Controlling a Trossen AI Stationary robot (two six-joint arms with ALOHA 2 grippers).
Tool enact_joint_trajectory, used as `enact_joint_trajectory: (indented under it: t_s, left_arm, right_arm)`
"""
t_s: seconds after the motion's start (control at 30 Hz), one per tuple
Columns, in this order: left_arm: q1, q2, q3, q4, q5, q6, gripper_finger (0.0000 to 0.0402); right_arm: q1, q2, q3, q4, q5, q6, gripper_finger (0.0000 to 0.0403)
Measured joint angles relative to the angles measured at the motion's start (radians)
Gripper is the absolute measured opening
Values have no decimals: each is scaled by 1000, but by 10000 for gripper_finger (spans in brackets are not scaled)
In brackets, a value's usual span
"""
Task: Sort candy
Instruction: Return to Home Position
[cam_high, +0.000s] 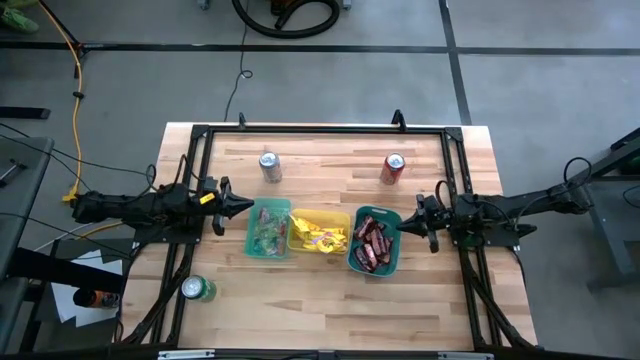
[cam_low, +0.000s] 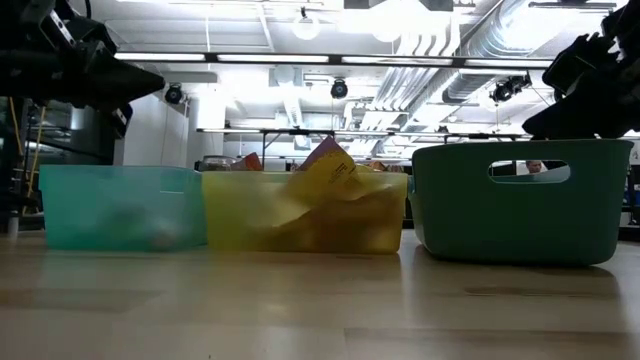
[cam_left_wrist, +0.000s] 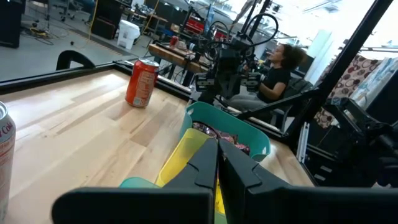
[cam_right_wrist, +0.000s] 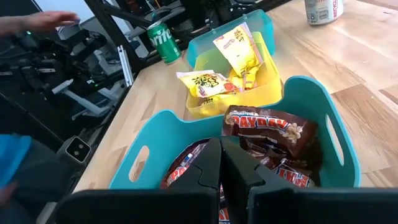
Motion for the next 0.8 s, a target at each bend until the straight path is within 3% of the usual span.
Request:
enact_joint_trajectory:
  t_s: [0.4, 0.67, 0.8]
  left_arm:
    - [-3, -32, 1, 6, 1, 15, 0]
    - [-8, -31, 0, -1, 4, 412, 0]
    - [16, -31, 0, -2, 5, 444, 0]
  right_arm:
    - [0, 1, 1, -3, 0, 0, 0]
    - [0, 2, 1, -4, 1, 0, 0]
    - [0, 2, 1, -4, 1, 0, 0]
